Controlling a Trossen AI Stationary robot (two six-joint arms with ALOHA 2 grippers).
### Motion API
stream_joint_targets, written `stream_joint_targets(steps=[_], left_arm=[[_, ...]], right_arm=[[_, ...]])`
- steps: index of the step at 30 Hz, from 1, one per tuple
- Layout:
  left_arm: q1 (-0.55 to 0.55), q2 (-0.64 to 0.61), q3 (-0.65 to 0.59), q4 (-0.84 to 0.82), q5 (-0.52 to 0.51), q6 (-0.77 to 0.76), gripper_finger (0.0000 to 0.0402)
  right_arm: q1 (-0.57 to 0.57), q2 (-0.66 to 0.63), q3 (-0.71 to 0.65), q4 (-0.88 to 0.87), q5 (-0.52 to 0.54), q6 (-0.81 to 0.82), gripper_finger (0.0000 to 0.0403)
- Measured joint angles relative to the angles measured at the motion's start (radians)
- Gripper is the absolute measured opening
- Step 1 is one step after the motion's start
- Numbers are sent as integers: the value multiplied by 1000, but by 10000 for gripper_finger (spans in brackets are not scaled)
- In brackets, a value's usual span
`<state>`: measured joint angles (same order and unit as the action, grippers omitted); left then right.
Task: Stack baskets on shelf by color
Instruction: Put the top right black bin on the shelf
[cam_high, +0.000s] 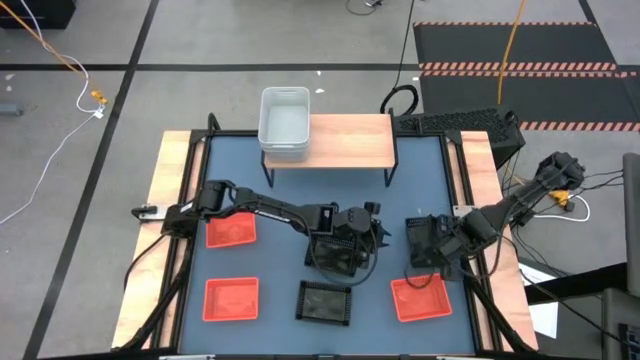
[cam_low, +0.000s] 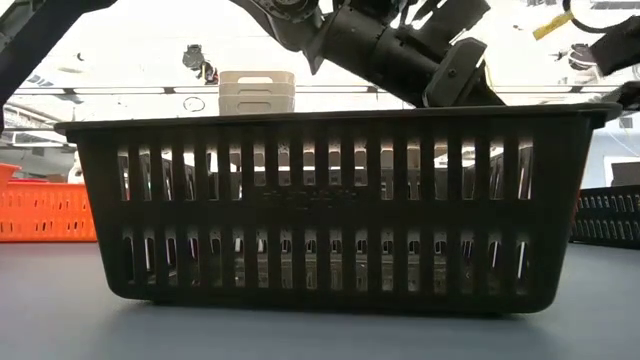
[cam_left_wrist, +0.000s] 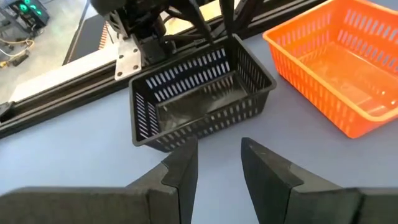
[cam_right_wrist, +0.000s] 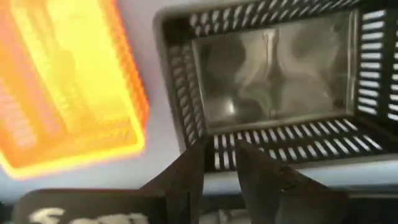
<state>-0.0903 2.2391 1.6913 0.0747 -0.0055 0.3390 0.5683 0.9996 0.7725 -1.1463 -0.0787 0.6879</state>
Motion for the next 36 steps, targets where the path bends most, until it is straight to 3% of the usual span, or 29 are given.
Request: stream_joint_targets(steps=[13,29,36], left_arm=[[-5,0,0,-3,-3,-23,124],[-34,0,0,-4,-111,-6,124],[-37,-1,0,5,-130,-9,124]], right_arm=[[209,84,-1,24,34,60,91],[226,167,-5,42,78,138,81],[226,166,-93,133,50,228,59]])
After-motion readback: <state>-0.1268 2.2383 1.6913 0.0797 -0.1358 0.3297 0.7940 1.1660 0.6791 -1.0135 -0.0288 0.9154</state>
